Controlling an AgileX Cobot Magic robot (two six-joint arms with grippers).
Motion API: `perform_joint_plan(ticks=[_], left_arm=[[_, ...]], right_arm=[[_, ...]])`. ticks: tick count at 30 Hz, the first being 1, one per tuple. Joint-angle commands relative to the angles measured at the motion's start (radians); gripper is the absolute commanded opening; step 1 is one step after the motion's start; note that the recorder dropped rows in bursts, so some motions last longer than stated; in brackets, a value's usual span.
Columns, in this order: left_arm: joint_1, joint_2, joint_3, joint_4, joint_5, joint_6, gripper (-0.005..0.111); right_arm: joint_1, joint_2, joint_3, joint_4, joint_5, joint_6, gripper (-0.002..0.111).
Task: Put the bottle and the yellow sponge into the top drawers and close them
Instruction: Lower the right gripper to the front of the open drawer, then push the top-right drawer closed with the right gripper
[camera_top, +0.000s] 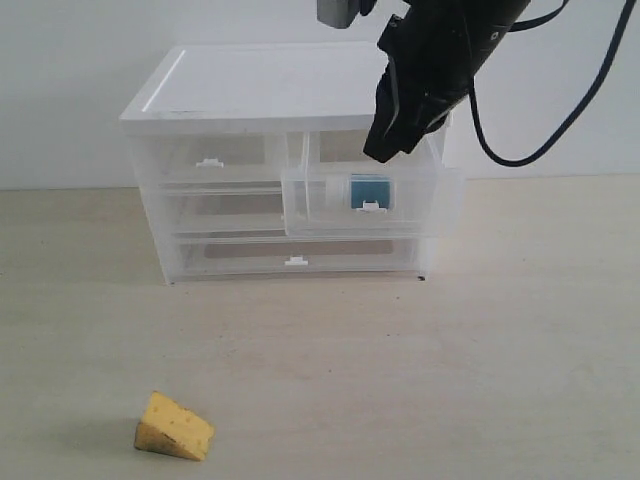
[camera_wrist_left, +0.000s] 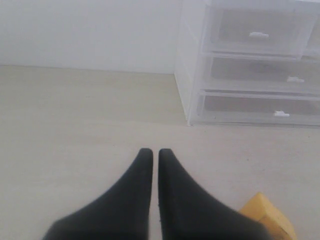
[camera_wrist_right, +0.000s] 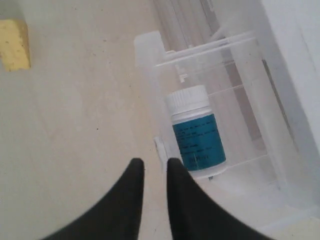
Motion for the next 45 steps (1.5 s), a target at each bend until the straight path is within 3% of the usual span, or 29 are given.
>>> perform_joint_plan(ticks=[1, 2, 9, 45], left_arm=[[0.005, -0.003, 0.003, 0.001, -0.002, 0.006, 0.004], [0.005, -0.003, 0.003, 0.001, -0.002, 0.006, 0.004], [0.005, -0.003, 0.003, 0.001, -0.002, 0.006, 0.004], [0.005, -0.003, 0.003, 0.001, -0.002, 0.006, 0.004]], right_arm=[[-0.002, -0.010, -0.002, 0.015, 0.006, -0.082, 0.050], [-0.002, -0.010, -0.002, 0.026, 0.006, -0.116, 0.056], [-0.002, -0.001, -0.002, 0.036, 0.006, -0.301, 0.051], [-0.002, 0.115, -0.002, 0.011, -0.103, -0.344, 0.051]])
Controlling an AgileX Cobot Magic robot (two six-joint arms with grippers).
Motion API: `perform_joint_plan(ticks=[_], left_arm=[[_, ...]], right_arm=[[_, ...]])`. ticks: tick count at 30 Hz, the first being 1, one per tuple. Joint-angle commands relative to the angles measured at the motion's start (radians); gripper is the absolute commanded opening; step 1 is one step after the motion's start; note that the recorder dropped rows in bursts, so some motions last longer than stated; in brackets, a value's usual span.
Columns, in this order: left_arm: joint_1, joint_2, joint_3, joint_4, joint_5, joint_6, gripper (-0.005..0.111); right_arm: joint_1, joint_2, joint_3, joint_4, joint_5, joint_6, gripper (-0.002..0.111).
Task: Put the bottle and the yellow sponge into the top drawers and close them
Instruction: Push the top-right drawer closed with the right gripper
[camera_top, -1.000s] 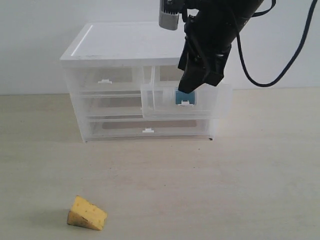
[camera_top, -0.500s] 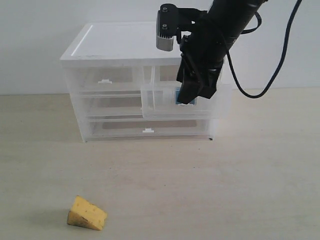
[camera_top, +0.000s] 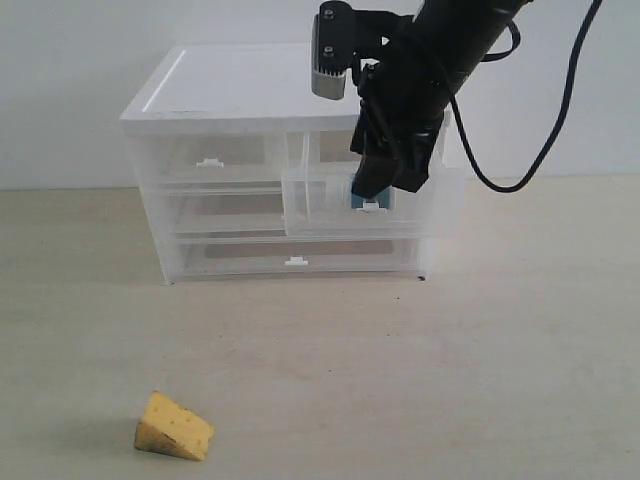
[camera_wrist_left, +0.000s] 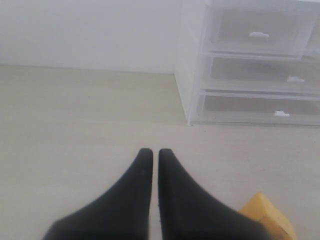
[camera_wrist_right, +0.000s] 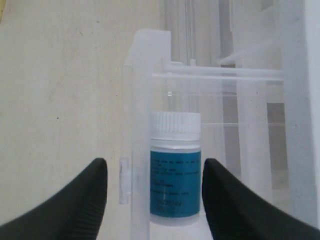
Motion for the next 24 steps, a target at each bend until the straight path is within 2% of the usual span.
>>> perform_joint_plan(ticks=[1, 7, 17, 24], left_arm=[[0.005, -0.003, 0.003, 0.001, -0.002, 0.006, 0.004], [0.005, -0.003, 0.003, 0.001, -0.002, 0.006, 0.004], [0.005, -0.003, 0.003, 0.001, -0.002, 0.006, 0.004], [0.005, -0.003, 0.003, 0.001, -0.002, 0.006, 0.004]], right_arm=[[-0.002, 0.019, -0.002, -0.004, -0.003, -0.008, 0.051], [-0.002, 0.032, -0.002, -0.001, -0.015, -0.008, 0.048], [-0.002, 0.032, -0.002, -0.084, -0.017, -0.018, 0.000], [-0.002, 0.032, -0.002, -0.096, -0.062, -0.040, 0.000]])
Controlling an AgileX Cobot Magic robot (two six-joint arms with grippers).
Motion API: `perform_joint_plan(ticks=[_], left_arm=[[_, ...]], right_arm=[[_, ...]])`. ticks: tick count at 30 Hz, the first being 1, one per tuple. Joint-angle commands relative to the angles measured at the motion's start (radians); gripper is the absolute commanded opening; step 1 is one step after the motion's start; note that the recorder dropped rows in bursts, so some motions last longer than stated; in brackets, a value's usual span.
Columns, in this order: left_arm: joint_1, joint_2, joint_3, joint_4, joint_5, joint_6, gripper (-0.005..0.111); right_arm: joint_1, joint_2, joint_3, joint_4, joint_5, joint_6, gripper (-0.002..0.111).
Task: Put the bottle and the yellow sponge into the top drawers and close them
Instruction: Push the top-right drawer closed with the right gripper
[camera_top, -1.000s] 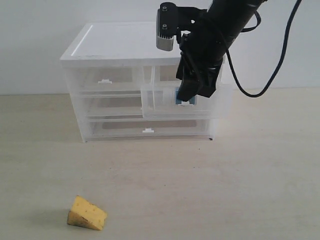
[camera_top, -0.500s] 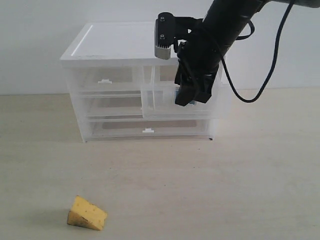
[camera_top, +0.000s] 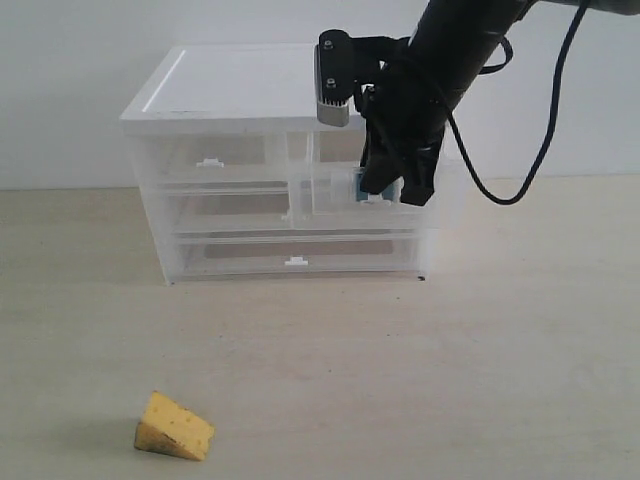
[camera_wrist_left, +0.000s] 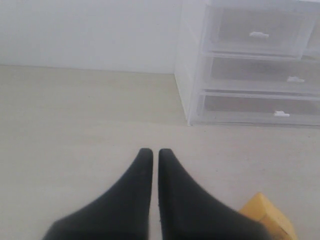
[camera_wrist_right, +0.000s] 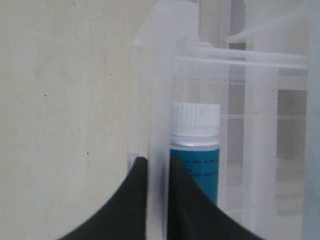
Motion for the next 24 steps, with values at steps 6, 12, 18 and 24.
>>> perform_joint_plan(ticks=[6, 12, 18, 24], left_arm=[[0.005, -0.003, 0.003, 0.001, -0.002, 0.006, 0.004], [0.005, -0.003, 0.003, 0.001, -0.002, 0.006, 0.004], [0.005, -0.003, 0.003, 0.001, -0.002, 0.006, 0.004], [0.005, -0.003, 0.003, 0.001, -0.002, 0.006, 0.004]], right_arm=[[-0.002, -0.005, -0.002, -0.059, -0.120, -0.017, 0.000], [-0.002, -0.005, -0.002, -0.094, -0.175, -0.022, 0.000], [-0.002, -0.005, -0.002, -0.131, -0.218, -0.017, 0.000], [-0.002, -0.005, -0.002, -0.133, -0.264, -0.005, 0.019]])
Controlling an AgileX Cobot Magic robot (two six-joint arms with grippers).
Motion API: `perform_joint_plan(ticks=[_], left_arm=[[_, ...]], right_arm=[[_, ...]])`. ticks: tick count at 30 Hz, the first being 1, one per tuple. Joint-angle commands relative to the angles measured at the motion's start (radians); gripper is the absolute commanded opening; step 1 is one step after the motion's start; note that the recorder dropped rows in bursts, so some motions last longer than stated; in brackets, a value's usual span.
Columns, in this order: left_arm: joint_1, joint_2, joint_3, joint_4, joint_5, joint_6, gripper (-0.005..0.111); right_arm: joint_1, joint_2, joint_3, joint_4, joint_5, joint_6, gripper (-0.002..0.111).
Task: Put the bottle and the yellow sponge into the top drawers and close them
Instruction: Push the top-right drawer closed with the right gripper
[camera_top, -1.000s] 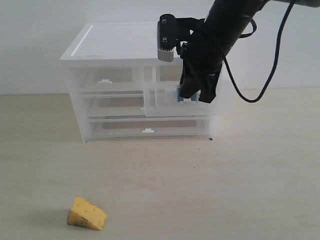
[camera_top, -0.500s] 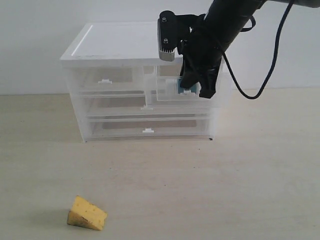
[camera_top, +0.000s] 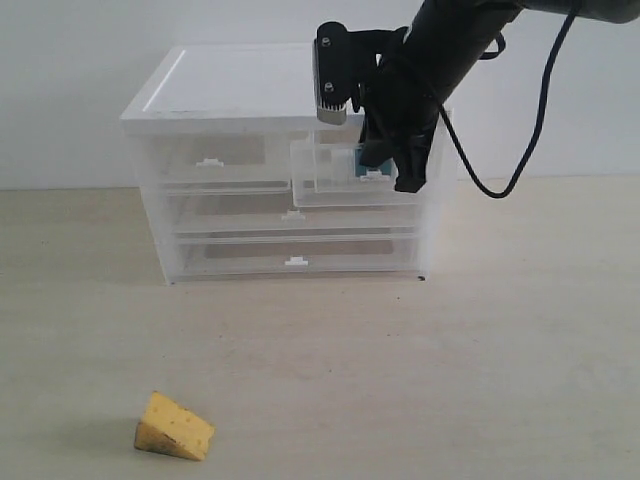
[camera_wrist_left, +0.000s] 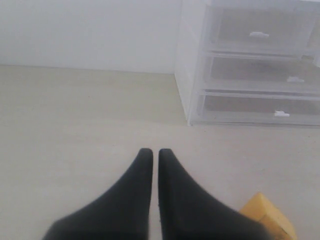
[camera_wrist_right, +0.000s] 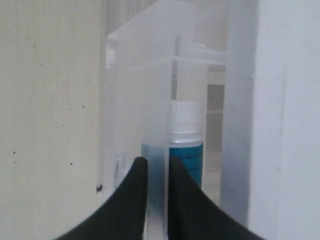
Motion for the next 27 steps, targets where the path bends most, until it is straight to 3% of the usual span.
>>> perform_joint_plan(ticks=[1, 4, 8, 16, 23, 25, 27], left_arm=[[0.005, -0.003, 0.003, 0.001, -0.002, 0.006, 0.004], [0.005, -0.003, 0.003, 0.001, -0.002, 0.006, 0.004], [0.005, -0.003, 0.003, 0.001, -0.002, 0.006, 0.004], [0.005, -0.003, 0.003, 0.001, -0.002, 0.006, 0.004], [0.005, -0.003, 0.003, 0.001, -0.002, 0.006, 0.004], [0.005, -0.003, 0.003, 0.001, -0.002, 0.006, 0.004], [0.005, -0.003, 0.003, 0.001, -0.002, 0.006, 0.004]], right_arm=[[-0.007, -0.013, -0.004, -0.032, -0.083, 0.003, 0.026], [-0.007, -0.013, -0.004, -0.032, -0.077, 0.003, 0.045], [-0.007, -0.015, -0.004, -0.030, -0.074, 0.021, 0.053], [-0.007, -0.076, -0.004, -0.016, -0.060, 0.217, 0.052], [-0.007, -0.101, -0.004, 0.016, 0.125, 0.383, 0.052], [-0.007, -0.099, -0.004, 0.030, 0.194, 0.383, 0.046], [-0.007, -0.091, -0.004, 0.040, 0.239, 0.372, 0.027]])
